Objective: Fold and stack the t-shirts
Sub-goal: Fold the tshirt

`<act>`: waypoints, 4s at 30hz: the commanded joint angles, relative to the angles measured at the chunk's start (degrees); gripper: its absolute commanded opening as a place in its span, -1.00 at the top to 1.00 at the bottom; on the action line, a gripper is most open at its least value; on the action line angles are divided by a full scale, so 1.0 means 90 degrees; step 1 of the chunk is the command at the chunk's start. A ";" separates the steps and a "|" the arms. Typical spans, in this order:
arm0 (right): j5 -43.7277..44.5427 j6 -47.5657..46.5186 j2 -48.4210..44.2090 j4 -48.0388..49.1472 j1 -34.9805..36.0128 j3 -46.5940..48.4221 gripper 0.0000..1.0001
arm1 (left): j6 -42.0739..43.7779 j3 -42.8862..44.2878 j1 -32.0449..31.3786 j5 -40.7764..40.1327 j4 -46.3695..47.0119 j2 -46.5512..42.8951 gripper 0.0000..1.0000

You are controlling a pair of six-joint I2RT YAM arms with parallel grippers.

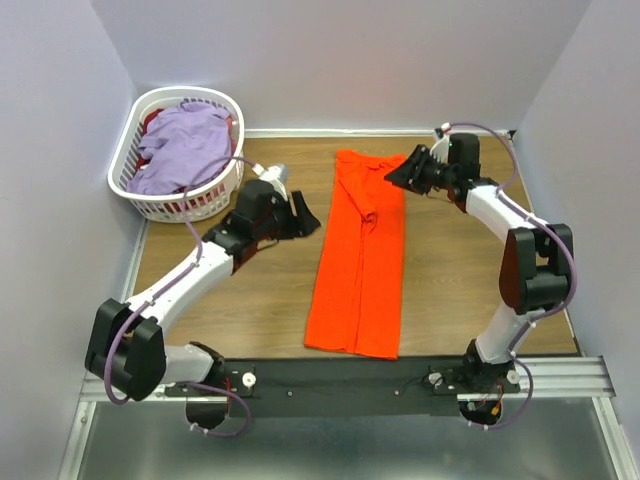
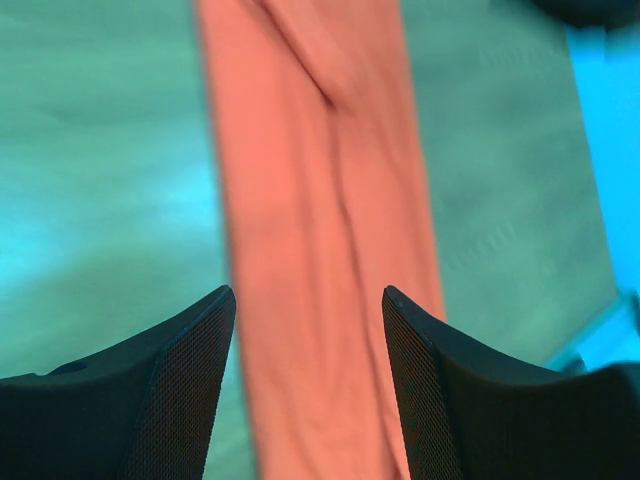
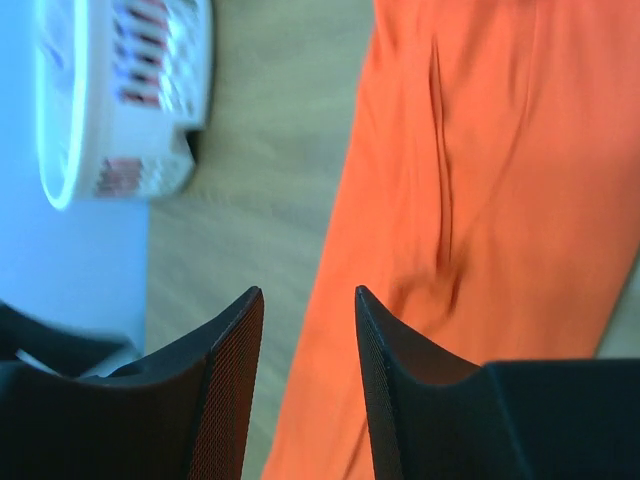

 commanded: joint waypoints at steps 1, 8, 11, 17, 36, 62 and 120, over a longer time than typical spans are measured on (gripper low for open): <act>0.0293 -0.0095 -0.0491 -0.0250 0.0305 -0.1269 0.03 | 0.0931 0.0365 0.0640 -0.0414 -0.0466 -0.0168 -0.38; 0.0460 -0.0465 -0.0366 -0.0153 0.0471 -0.1311 0.02 | 0.1879 0.0551 0.1316 -0.0638 -0.0399 -0.0031 -0.37; 0.0450 -0.0593 0.0112 -0.0124 0.0471 -0.0706 0.02 | 0.1947 0.0298 0.1326 -0.1019 -0.0068 0.0008 -0.37; -0.0193 -0.0262 0.1273 0.0383 0.0588 0.0211 0.33 | 0.2064 0.0102 0.1433 -0.1243 -0.0076 0.0184 -0.37; -0.0224 0.0267 0.2682 0.1351 0.0628 -0.0196 0.43 | 0.2036 0.0131 0.1648 -0.1088 -0.0145 0.0350 -0.37; 0.3066 -0.0857 0.1148 -0.0738 0.0989 0.0106 -0.01 | 0.1987 0.0122 0.1668 -0.0844 -0.0106 0.0447 -0.37; 0.1651 0.0550 -0.4927 -0.3884 0.1409 -0.5411 0.00 | -0.1031 -0.1822 -0.2277 -0.0727 -0.1297 -0.0422 -0.49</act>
